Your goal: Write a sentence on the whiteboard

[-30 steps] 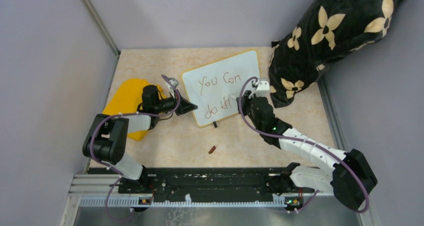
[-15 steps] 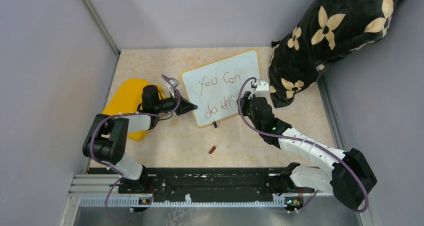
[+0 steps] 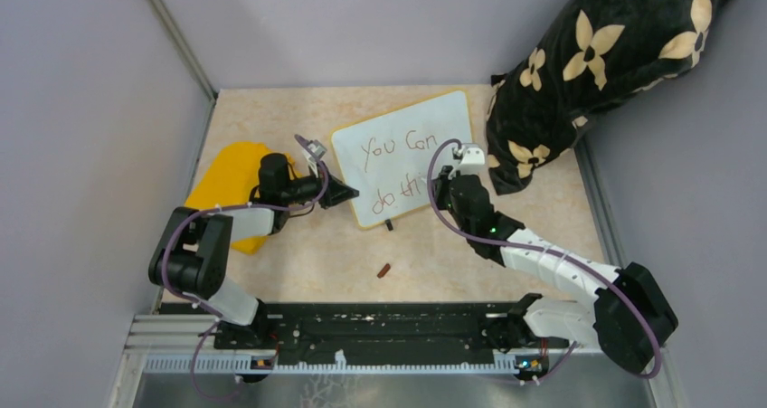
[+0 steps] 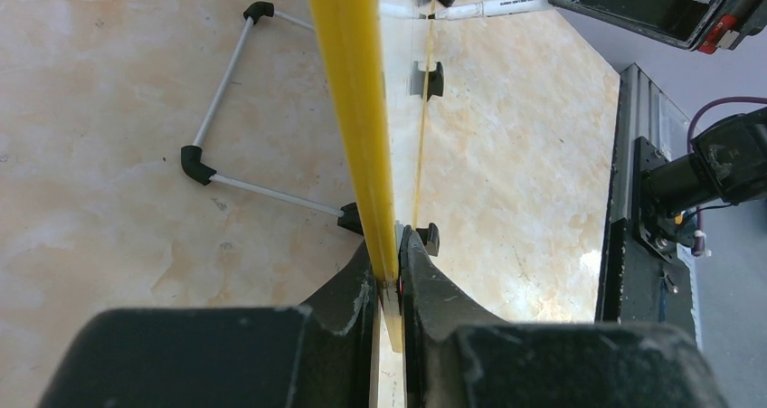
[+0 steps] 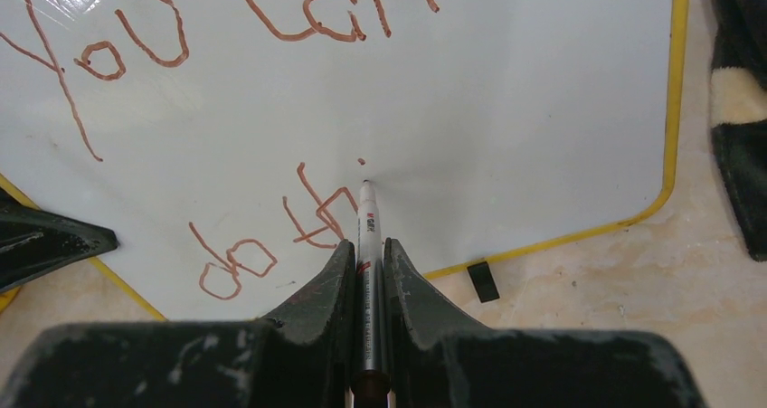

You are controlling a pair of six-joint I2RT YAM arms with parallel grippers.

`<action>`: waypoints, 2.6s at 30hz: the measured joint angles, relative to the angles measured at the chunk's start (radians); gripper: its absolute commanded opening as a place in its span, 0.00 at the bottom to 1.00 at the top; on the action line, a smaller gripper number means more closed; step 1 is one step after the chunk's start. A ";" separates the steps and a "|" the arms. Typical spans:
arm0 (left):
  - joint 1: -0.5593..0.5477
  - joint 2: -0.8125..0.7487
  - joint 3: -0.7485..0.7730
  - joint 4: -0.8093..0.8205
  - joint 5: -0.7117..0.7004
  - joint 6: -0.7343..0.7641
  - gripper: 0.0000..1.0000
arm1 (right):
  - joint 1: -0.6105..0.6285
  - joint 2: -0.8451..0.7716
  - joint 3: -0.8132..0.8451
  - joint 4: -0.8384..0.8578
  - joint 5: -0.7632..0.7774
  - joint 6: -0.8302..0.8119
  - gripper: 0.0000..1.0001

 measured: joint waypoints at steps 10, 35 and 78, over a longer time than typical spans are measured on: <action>-0.009 -0.001 0.006 -0.010 -0.010 0.008 0.00 | -0.005 0.000 -0.019 0.006 0.002 -0.008 0.00; -0.010 -0.002 0.008 -0.013 -0.011 0.008 0.00 | -0.005 -0.008 -0.065 -0.036 0.001 0.013 0.00; -0.010 -0.002 0.009 -0.017 -0.011 0.012 0.00 | -0.055 -0.003 -0.003 -0.025 0.053 -0.001 0.00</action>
